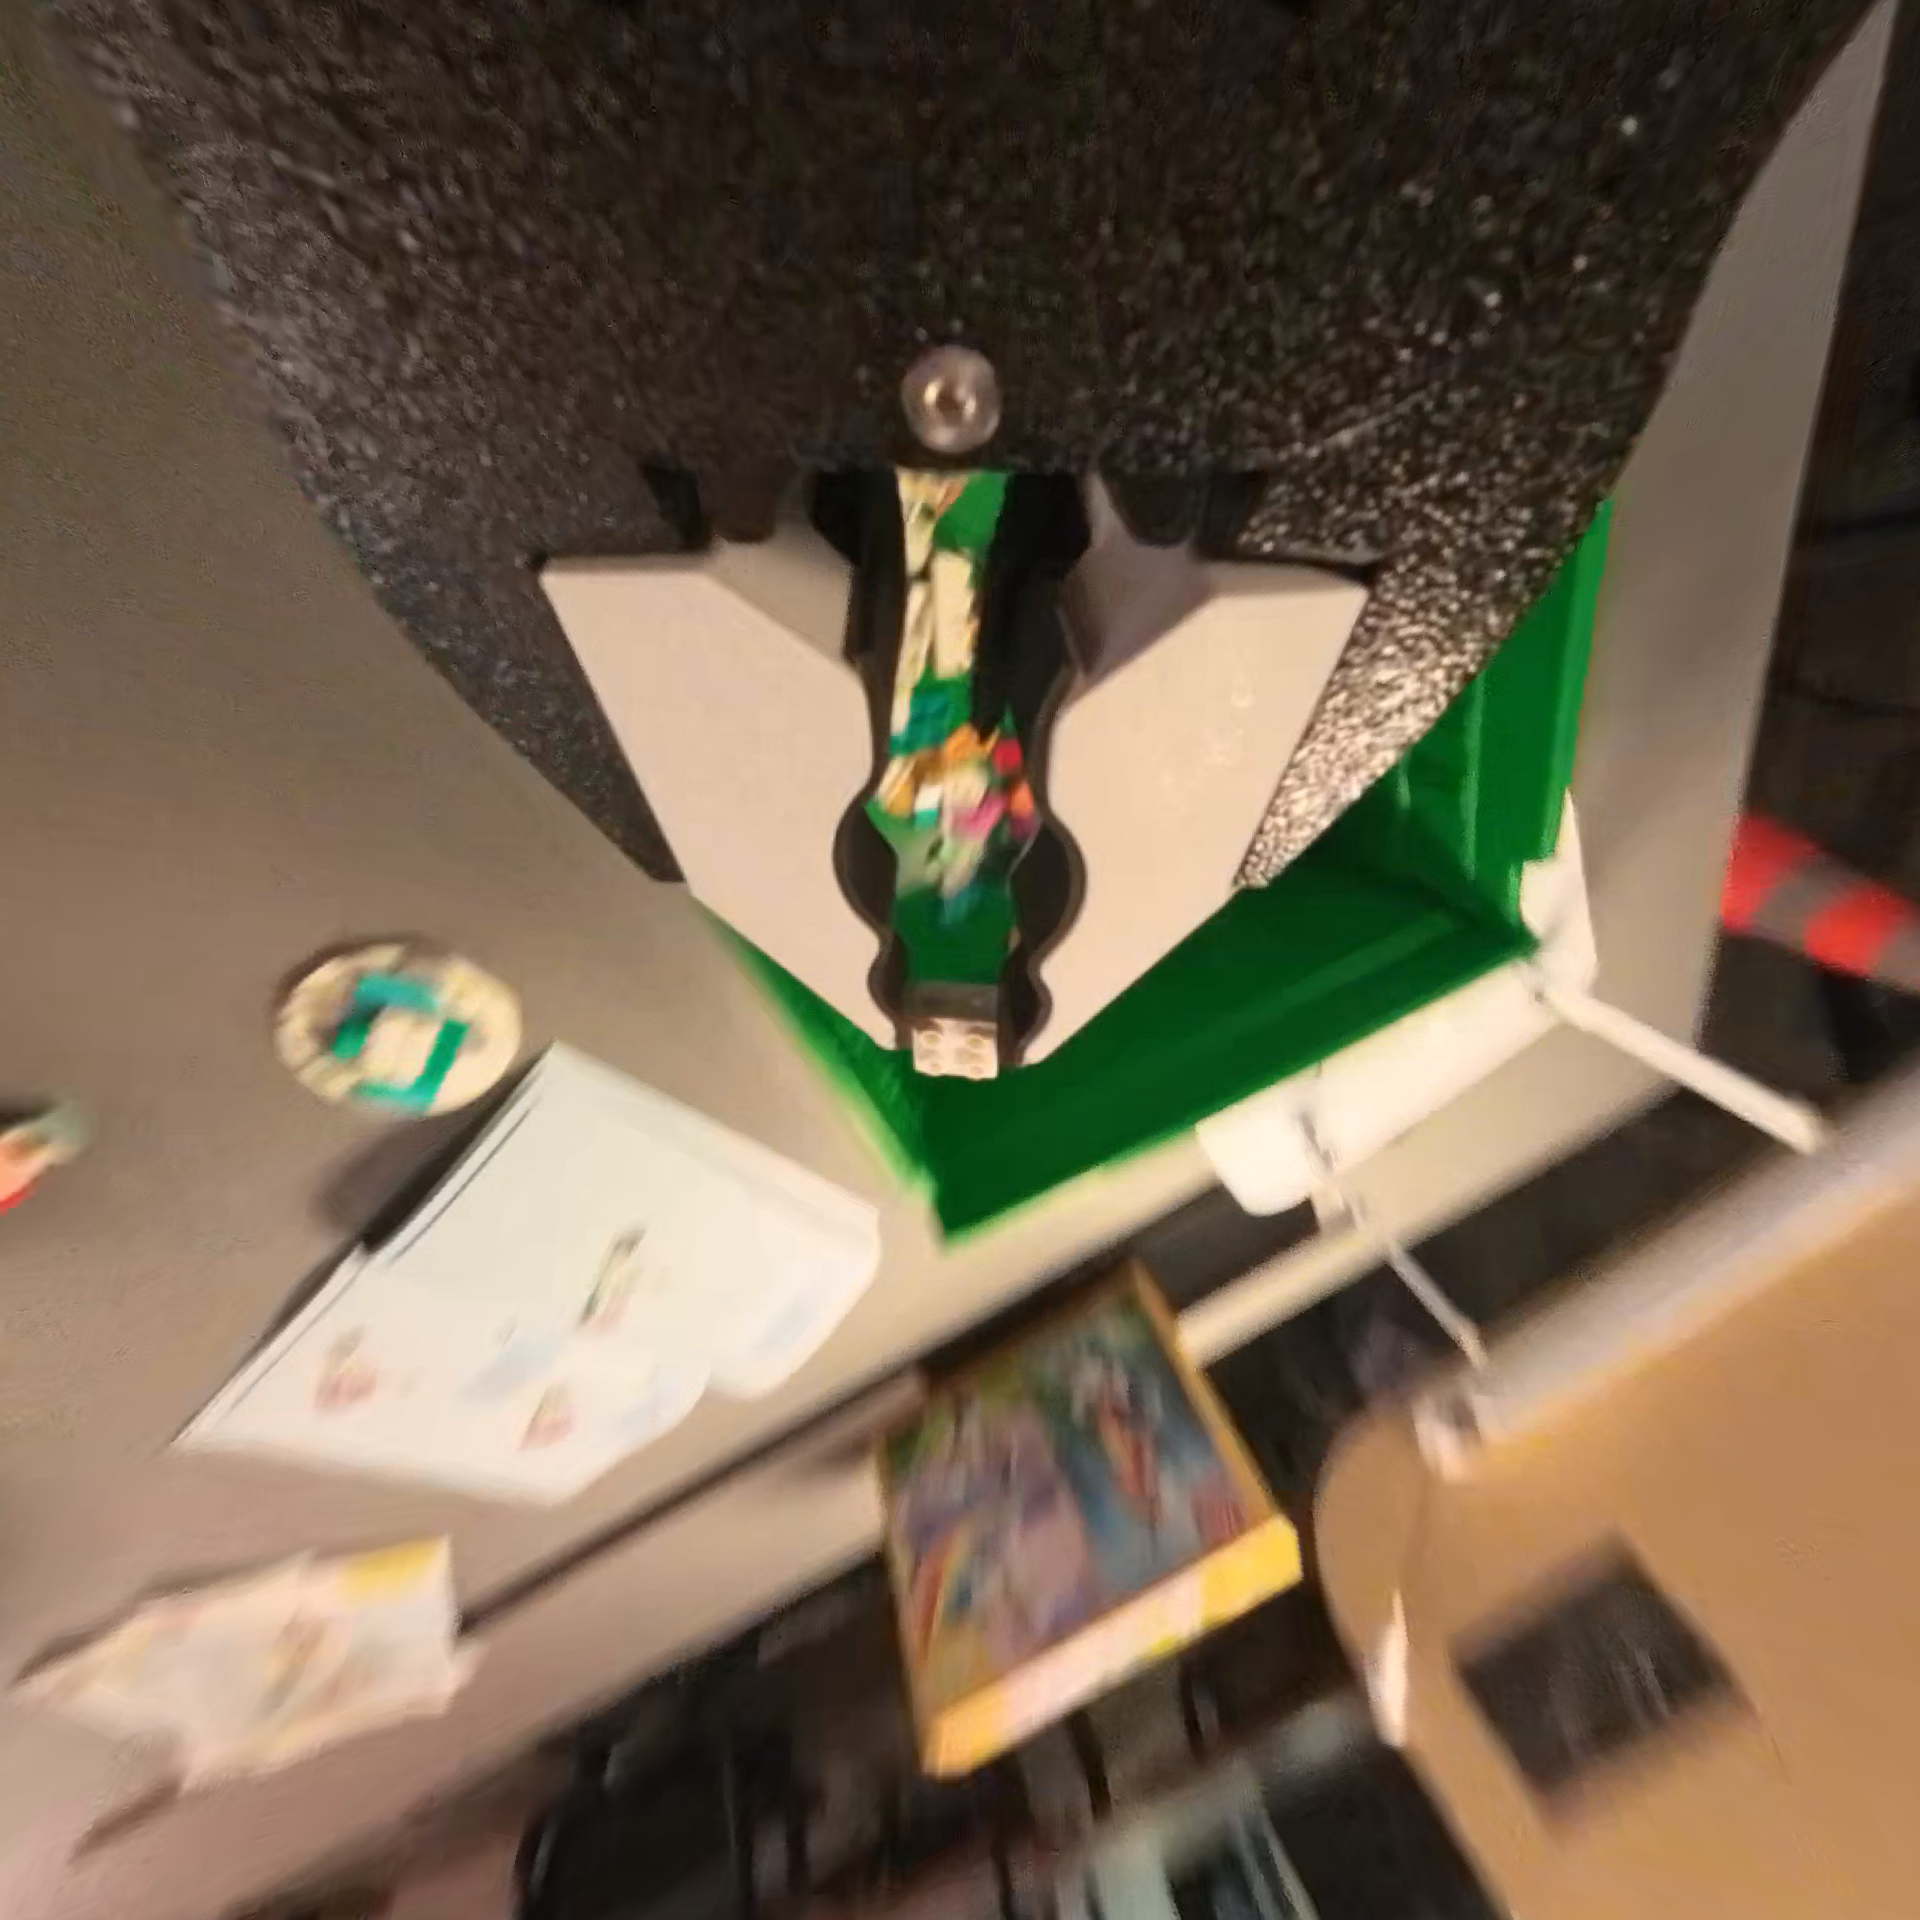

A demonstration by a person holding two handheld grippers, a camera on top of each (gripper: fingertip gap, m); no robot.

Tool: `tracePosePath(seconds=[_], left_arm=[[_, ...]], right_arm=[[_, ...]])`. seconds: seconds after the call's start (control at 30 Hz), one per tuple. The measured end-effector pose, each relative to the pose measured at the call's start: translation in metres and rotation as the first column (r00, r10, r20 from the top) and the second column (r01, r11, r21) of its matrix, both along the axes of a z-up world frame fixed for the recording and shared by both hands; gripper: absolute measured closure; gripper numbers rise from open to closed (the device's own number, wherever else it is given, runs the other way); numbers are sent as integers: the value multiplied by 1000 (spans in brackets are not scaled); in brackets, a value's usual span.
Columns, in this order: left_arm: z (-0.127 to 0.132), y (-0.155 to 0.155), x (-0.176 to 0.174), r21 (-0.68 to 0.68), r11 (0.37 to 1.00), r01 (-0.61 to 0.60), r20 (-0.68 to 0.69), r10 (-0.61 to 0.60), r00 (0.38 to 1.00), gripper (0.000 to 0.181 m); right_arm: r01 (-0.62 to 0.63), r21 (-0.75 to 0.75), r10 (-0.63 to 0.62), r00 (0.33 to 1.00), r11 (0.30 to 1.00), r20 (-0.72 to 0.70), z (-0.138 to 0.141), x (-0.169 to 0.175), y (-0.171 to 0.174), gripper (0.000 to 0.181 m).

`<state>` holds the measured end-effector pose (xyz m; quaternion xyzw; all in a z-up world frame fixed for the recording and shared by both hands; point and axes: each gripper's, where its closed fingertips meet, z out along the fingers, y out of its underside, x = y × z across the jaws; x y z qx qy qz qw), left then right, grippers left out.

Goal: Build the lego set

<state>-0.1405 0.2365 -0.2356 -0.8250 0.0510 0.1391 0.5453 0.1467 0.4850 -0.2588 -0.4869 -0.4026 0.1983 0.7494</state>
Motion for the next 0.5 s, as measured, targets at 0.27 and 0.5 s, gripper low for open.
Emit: tracePosePath(seconds=[0.27, 0.5], left_arm=[[46, 23, 213, 108, 806, 582, -106, -573, 812, 167], [-81, 59, 270, -148, 699, 700, 245, -659, 711, 167]], right_arm=[[2, 7, -3, 1000, 1000, 9, -1, -1, 0, 176], [3, 12, -3, 1000, 1000, 15, -1, -2, -1, 176]])
